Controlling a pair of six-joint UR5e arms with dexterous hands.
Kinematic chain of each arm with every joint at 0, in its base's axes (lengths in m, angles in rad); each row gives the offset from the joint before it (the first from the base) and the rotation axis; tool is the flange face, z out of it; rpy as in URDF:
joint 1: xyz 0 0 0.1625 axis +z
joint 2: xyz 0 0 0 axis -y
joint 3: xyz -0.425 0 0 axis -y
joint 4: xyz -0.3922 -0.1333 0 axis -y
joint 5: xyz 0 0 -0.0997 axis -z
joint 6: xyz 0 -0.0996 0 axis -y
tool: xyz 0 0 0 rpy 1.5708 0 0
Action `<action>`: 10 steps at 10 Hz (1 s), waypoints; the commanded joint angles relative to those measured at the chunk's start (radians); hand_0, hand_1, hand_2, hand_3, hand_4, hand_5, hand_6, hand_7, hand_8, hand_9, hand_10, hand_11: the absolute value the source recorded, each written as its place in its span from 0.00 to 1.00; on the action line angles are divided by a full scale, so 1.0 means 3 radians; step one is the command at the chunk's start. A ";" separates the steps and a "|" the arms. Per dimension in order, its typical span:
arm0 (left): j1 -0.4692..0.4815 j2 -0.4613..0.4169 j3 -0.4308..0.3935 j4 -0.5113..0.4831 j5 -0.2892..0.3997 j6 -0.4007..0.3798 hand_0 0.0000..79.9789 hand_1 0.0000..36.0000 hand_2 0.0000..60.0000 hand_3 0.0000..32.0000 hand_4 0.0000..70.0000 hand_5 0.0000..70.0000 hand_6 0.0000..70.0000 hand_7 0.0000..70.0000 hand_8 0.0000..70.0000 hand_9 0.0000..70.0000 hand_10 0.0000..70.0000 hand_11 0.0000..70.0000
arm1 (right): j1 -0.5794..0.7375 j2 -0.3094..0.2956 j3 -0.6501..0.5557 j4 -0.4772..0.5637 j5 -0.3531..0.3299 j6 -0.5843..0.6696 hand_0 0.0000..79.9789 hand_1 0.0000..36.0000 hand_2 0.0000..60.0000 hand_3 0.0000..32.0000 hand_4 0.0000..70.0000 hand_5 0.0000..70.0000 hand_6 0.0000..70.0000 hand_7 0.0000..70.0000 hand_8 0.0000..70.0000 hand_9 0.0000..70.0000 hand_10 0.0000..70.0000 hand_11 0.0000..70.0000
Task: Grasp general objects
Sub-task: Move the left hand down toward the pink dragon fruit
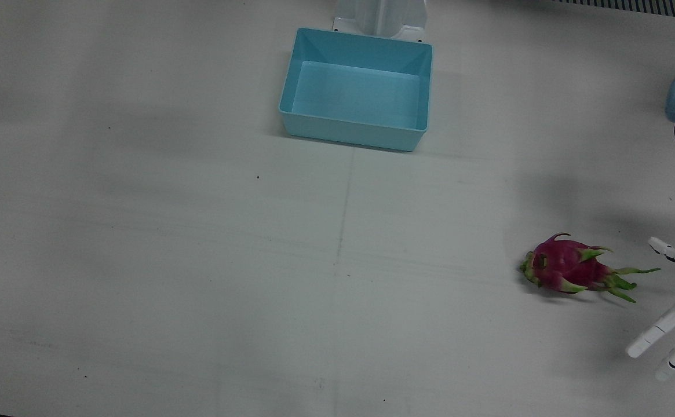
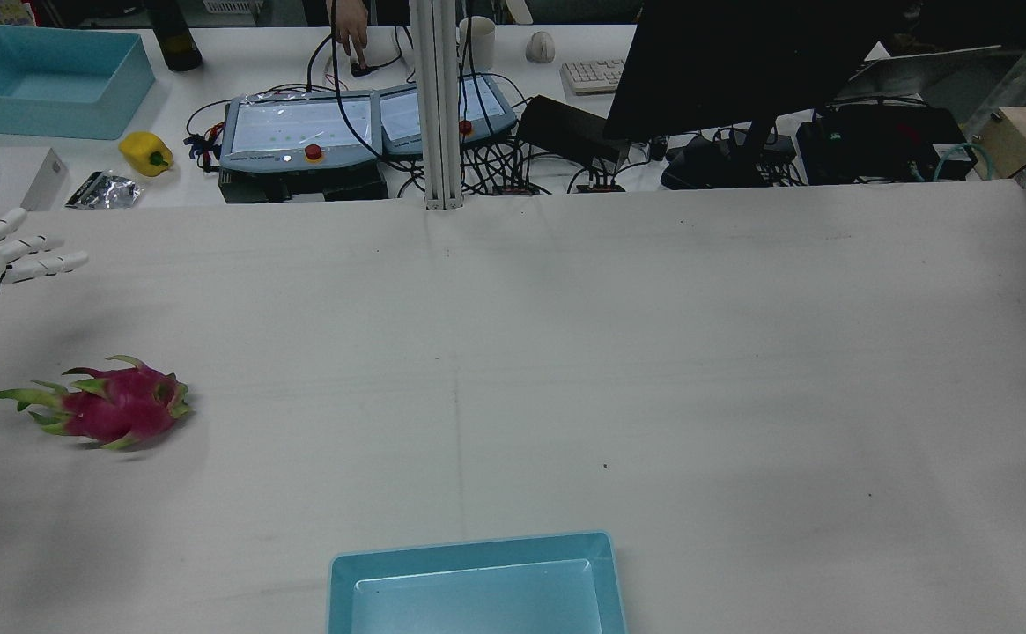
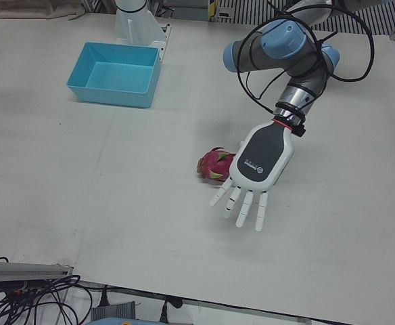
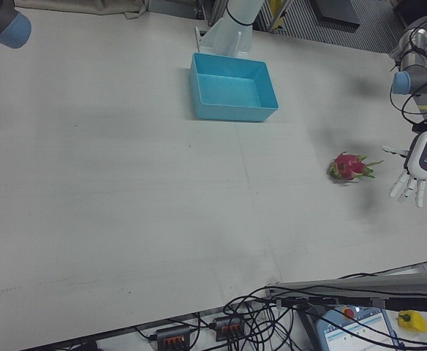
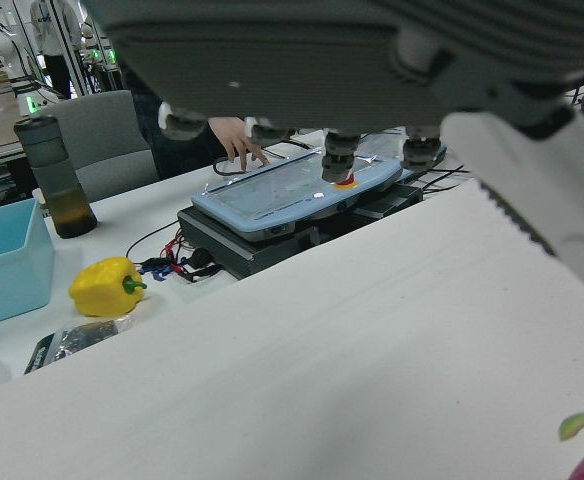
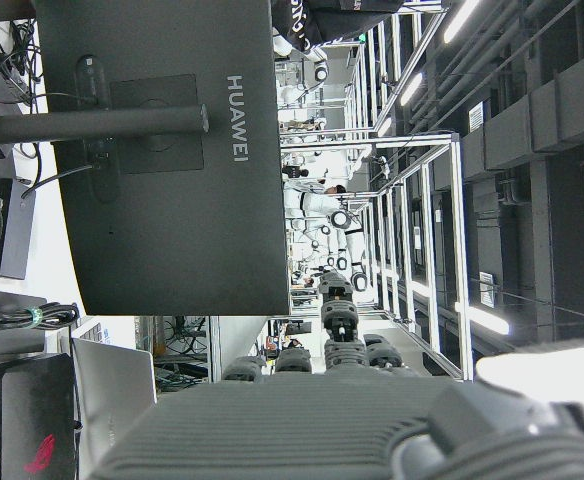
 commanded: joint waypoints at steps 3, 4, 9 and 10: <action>0.0023 0.0271 -0.0072 0.0103 -0.0092 0.0059 0.47 0.00 0.00 1.00 0.00 0.00 0.00 0.05 0.00 0.00 0.00 0.00 | 0.0000 0.0000 0.0001 -0.0001 0.0000 0.0000 0.00 0.00 0.00 0.00 0.00 0.00 0.00 0.00 0.00 0.00 0.00 0.00; 0.0043 0.0266 -0.0067 0.0175 -0.0087 0.0054 0.47 0.00 0.00 1.00 0.00 0.00 0.00 0.22 0.00 0.02 0.00 0.00 | 0.0000 0.0000 0.0001 -0.0001 0.0000 0.0000 0.00 0.00 0.00 0.00 0.00 0.00 0.00 0.00 0.00 0.00 0.00 0.00; 0.0079 0.0261 -0.0052 0.0058 0.0179 -0.0614 0.47 0.00 0.00 1.00 0.00 0.00 0.00 0.56 0.00 0.09 0.00 0.00 | 0.0000 0.0000 0.0001 -0.0001 0.0000 0.0000 0.00 0.00 0.00 0.00 0.00 0.00 0.00 0.00 0.00 0.00 0.00 0.00; 0.0090 0.0261 -0.0062 0.0043 0.0179 -0.0728 0.47 0.00 0.00 1.00 0.00 0.00 0.00 0.56 0.00 0.09 0.00 0.00 | 0.0000 0.0000 0.0001 -0.0001 0.0000 0.0000 0.00 0.00 0.00 0.00 0.00 0.00 0.00 0.00 0.00 0.00 0.00 0.00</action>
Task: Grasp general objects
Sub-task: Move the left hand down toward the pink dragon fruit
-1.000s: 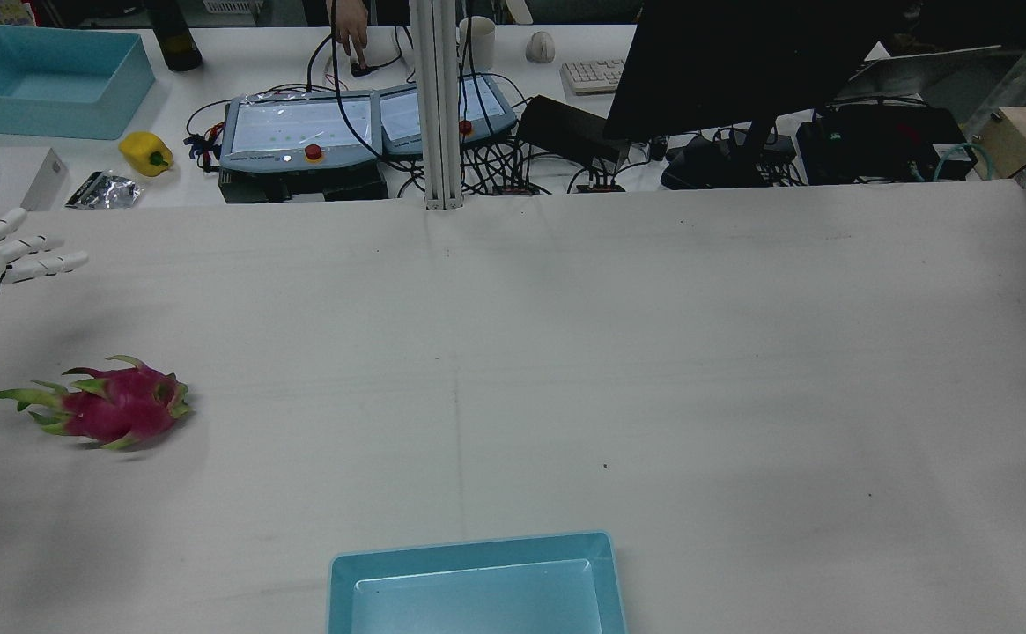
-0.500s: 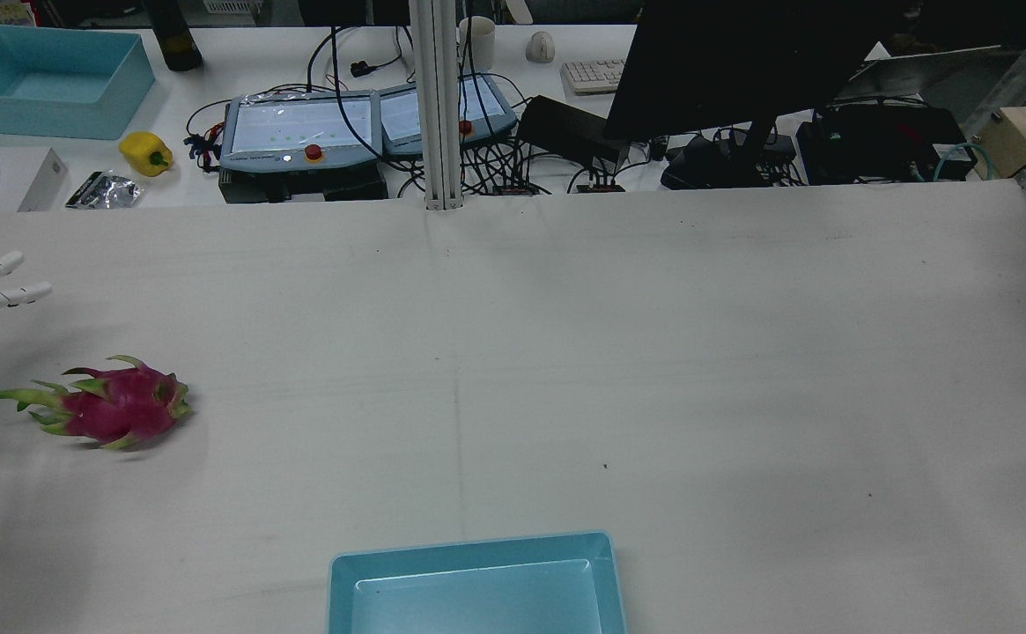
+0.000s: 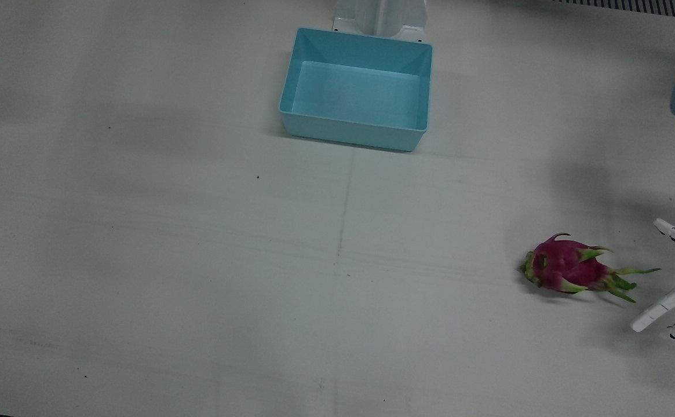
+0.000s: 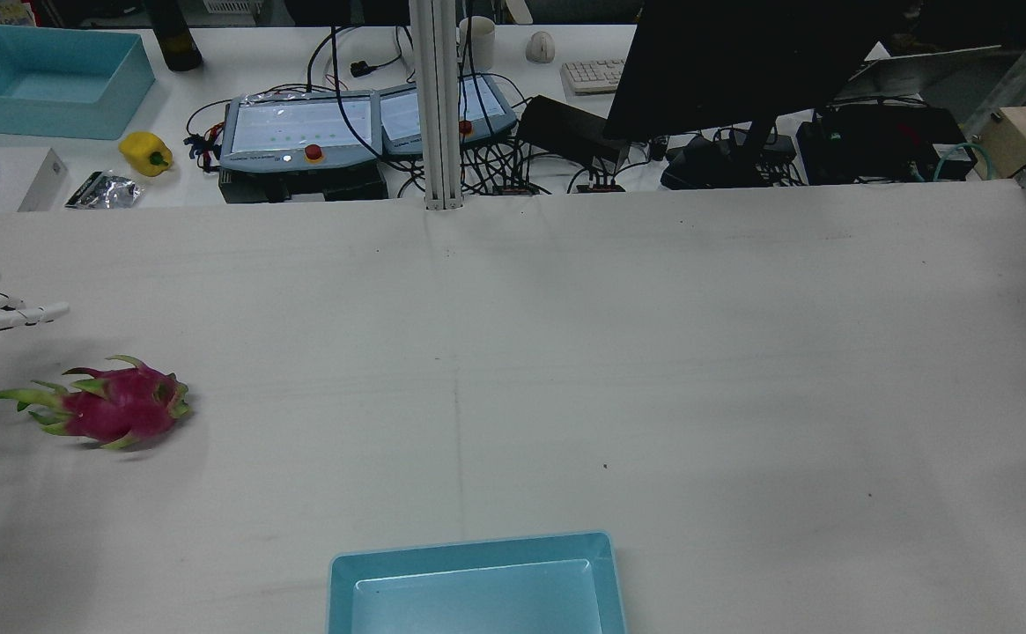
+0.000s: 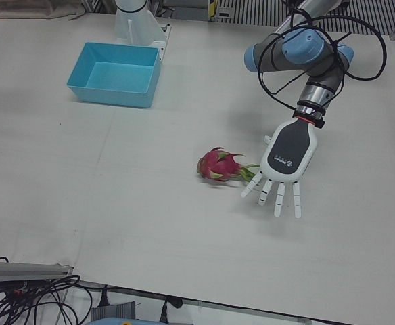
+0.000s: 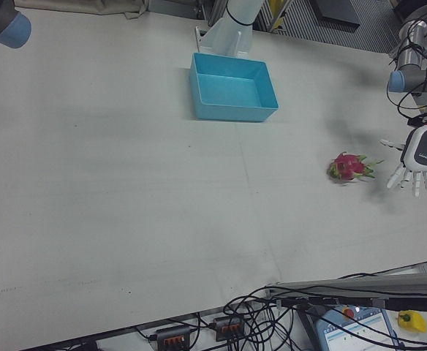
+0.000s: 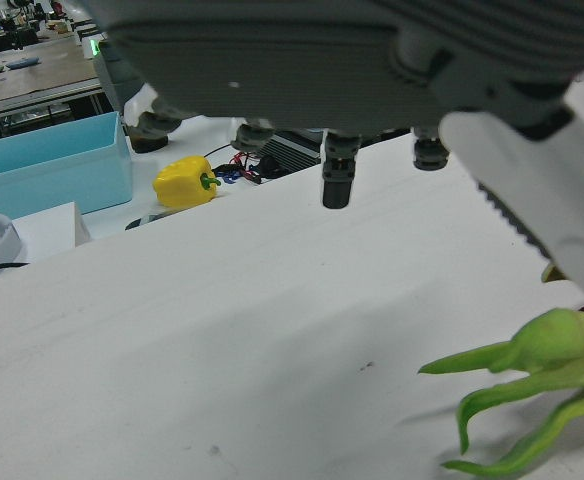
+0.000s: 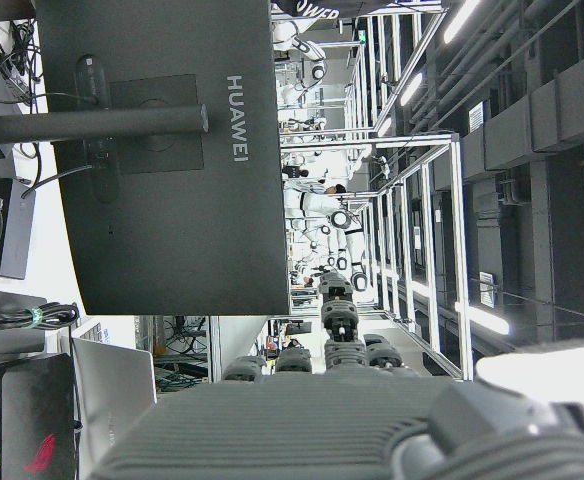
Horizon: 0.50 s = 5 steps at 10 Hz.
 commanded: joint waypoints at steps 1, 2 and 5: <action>0.0018 0.0000 -0.0022 -0.0065 0.0091 -0.0369 0.47 0.00 0.00 1.00 0.00 0.00 0.00 0.65 0.00 0.11 0.00 0.00 | 0.0000 0.0000 0.0000 0.0000 0.0000 0.0000 0.00 0.00 0.00 0.00 0.00 0.00 0.00 0.00 0.00 0.00 0.00 0.00; 0.0038 0.0000 -0.0032 -0.0055 0.0091 -0.0405 0.48 0.00 0.00 1.00 0.00 0.00 0.00 0.81 0.00 0.14 0.00 0.00 | 0.0000 0.0000 0.0000 0.0000 0.0000 0.0000 0.00 0.00 0.00 0.00 0.00 0.00 0.00 0.00 0.00 0.00 0.00 0.00; 0.0181 -0.0051 -0.0104 -0.0024 -0.0066 -0.0594 0.48 0.00 0.00 1.00 0.00 0.00 0.00 1.00 0.00 0.22 0.00 0.00 | 0.0000 0.0000 0.0000 0.0000 0.0000 0.0000 0.00 0.00 0.00 0.00 0.00 0.00 0.00 0.00 0.00 0.00 0.00 0.00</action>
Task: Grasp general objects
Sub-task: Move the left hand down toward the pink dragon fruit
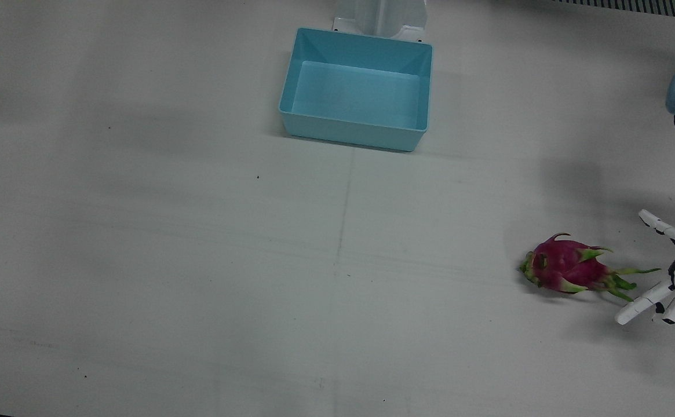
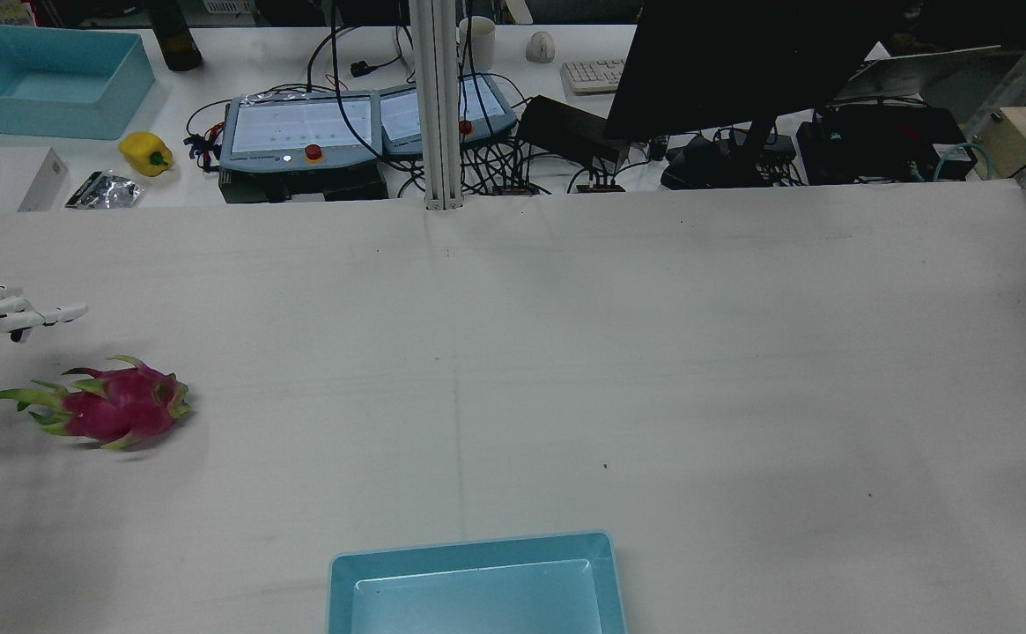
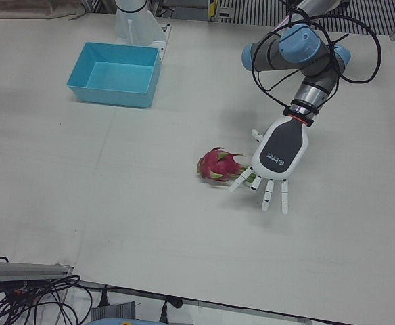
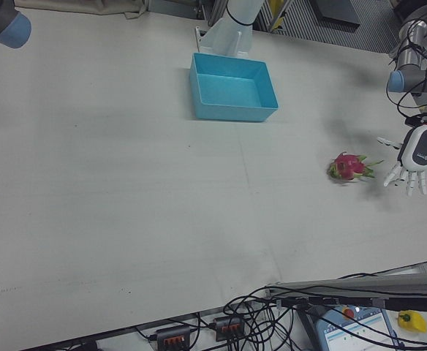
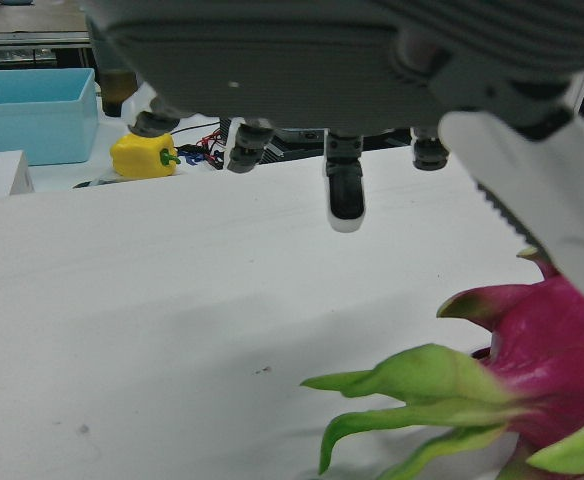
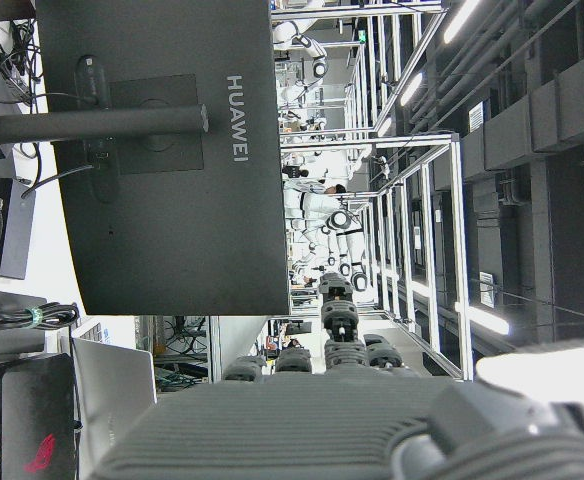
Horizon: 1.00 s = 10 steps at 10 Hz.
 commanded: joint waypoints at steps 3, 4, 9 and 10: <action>0.0411 -0.0064 -0.0066 0.0123 -0.0567 -0.0119 0.48 0.00 0.00 1.00 0.00 0.00 0.00 1.00 0.00 0.18 0.00 0.00 | 0.0000 0.0000 0.0000 0.0000 0.0000 0.0000 0.00 0.00 0.00 0.00 0.00 0.00 0.00 0.00 0.00 0.00 0.00 0.00; 0.0406 -0.0064 -0.0066 0.0134 -0.0557 -0.0119 0.48 0.00 0.00 1.00 0.00 0.00 0.00 0.96 0.00 0.17 0.00 0.00 | 0.0000 0.0000 0.0000 0.0000 0.0000 0.0000 0.00 0.00 0.00 0.00 0.00 0.00 0.00 0.00 0.00 0.00 0.00 0.00; 0.0411 -0.0024 0.0046 0.0134 -0.0572 -0.0063 0.47 0.00 0.00 0.98 0.00 0.00 0.00 1.00 0.00 0.19 0.00 0.00 | 0.0000 0.0000 0.0000 0.0000 0.0000 0.0000 0.00 0.00 0.00 0.00 0.00 0.00 0.00 0.00 0.00 0.00 0.00 0.00; 0.0416 -0.0034 0.0042 0.0129 -0.0577 -0.0063 0.47 0.00 0.00 0.99 0.00 0.00 0.00 1.00 0.00 0.18 0.00 0.00 | 0.0000 0.0000 0.0000 0.0005 0.0000 0.0000 0.00 0.00 0.00 0.00 0.00 0.00 0.00 0.00 0.00 0.00 0.00 0.00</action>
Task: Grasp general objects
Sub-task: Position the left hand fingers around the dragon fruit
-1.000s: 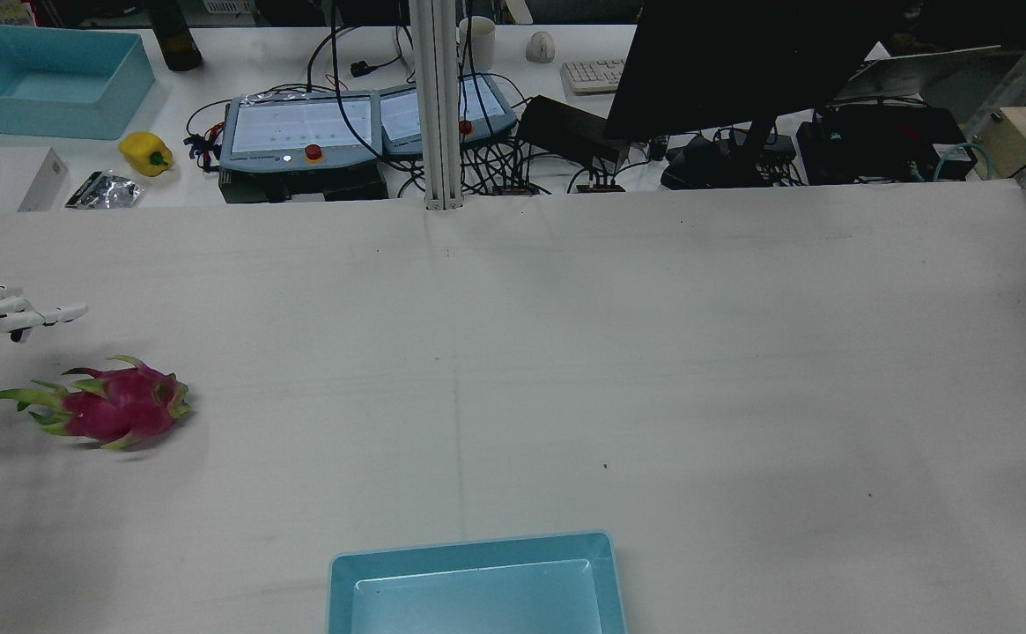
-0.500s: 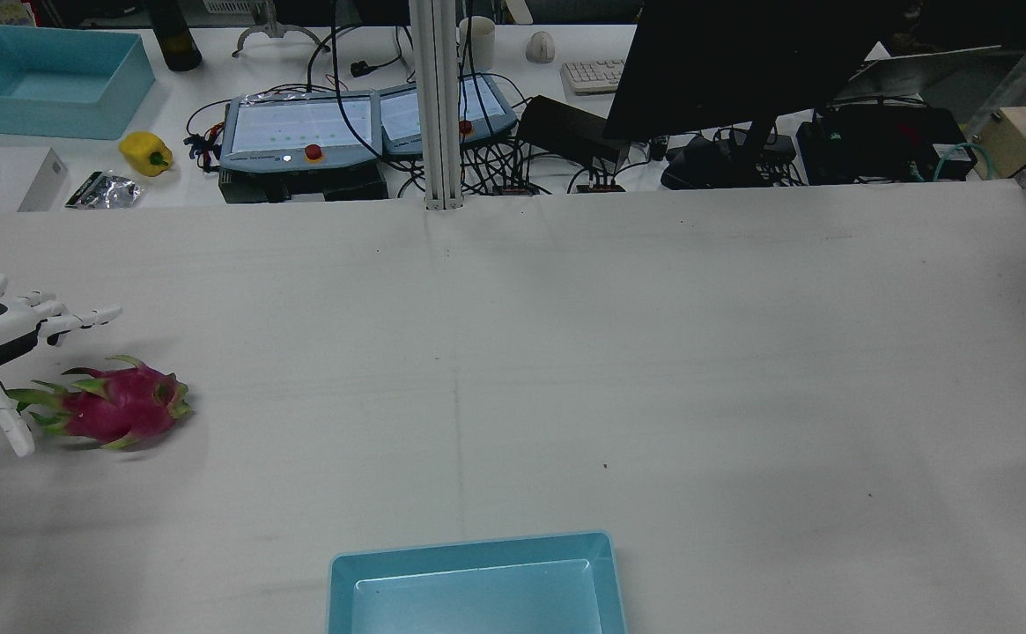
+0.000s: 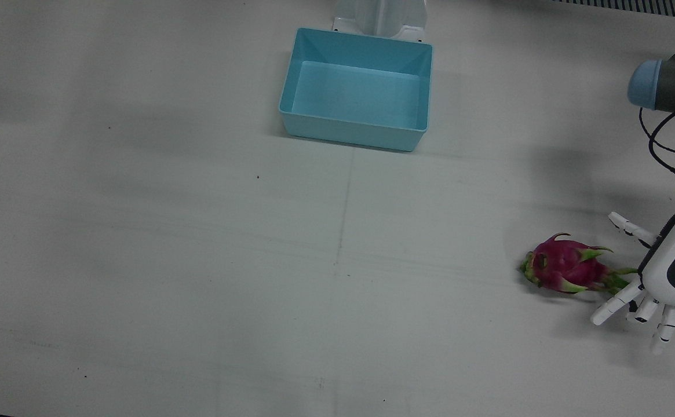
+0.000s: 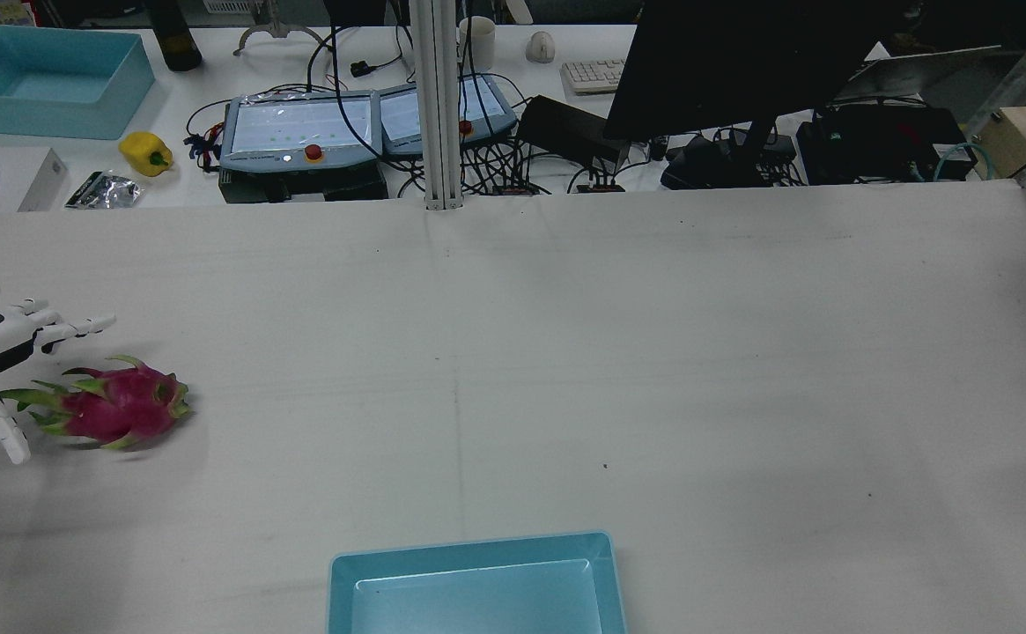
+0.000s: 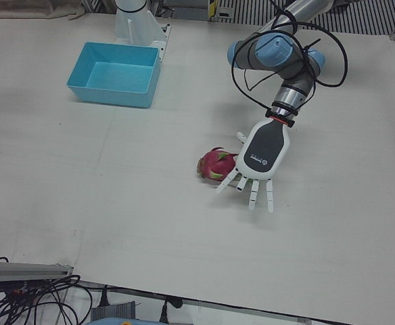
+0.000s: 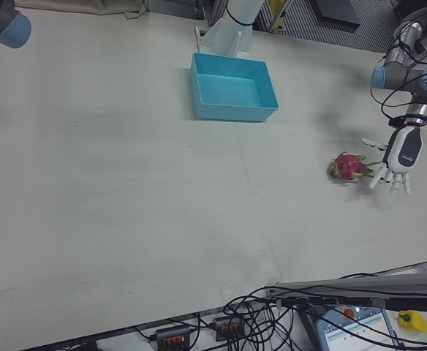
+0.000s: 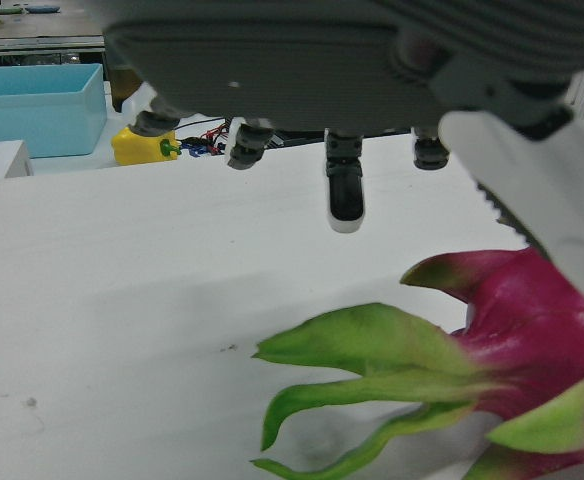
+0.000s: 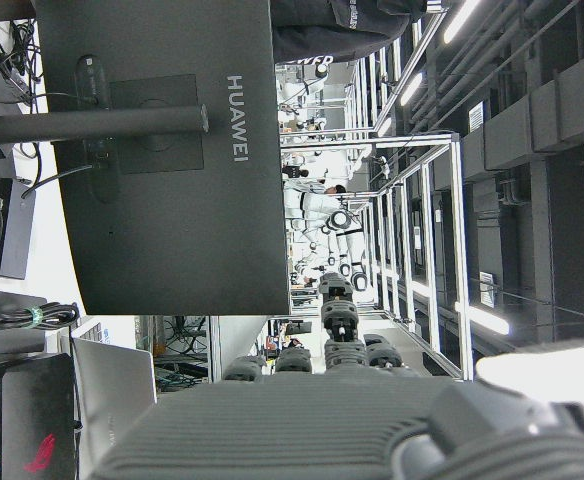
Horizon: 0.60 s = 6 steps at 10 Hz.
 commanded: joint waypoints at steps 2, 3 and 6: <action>0.0169 0.0002 0.0049 -0.0015 -0.0190 0.0020 0.47 0.00 0.00 0.98 0.00 0.00 0.00 1.00 0.00 0.22 0.00 0.00 | 0.0000 0.0000 0.0000 0.0005 0.0000 0.0000 0.00 0.00 0.00 0.00 0.00 0.00 0.00 0.00 0.00 0.00 0.00 0.00; 0.0322 0.0002 0.0049 -0.0010 -0.0348 0.0020 0.47 0.00 0.00 0.99 0.00 0.00 0.00 1.00 0.00 0.21 0.00 0.00 | 0.0000 0.0000 0.0000 0.0000 0.0000 0.0000 0.00 0.00 0.00 0.00 0.00 0.00 0.00 0.00 0.00 0.00 0.00 0.00; 0.0359 0.0002 -0.0037 0.0061 -0.0391 0.0010 0.47 0.00 0.00 1.00 0.00 0.00 0.00 0.76 0.00 0.13 0.00 0.00 | 0.0000 0.0000 0.0000 0.0000 0.0000 0.0000 0.00 0.00 0.00 0.00 0.00 0.00 0.00 0.00 0.00 0.00 0.00 0.00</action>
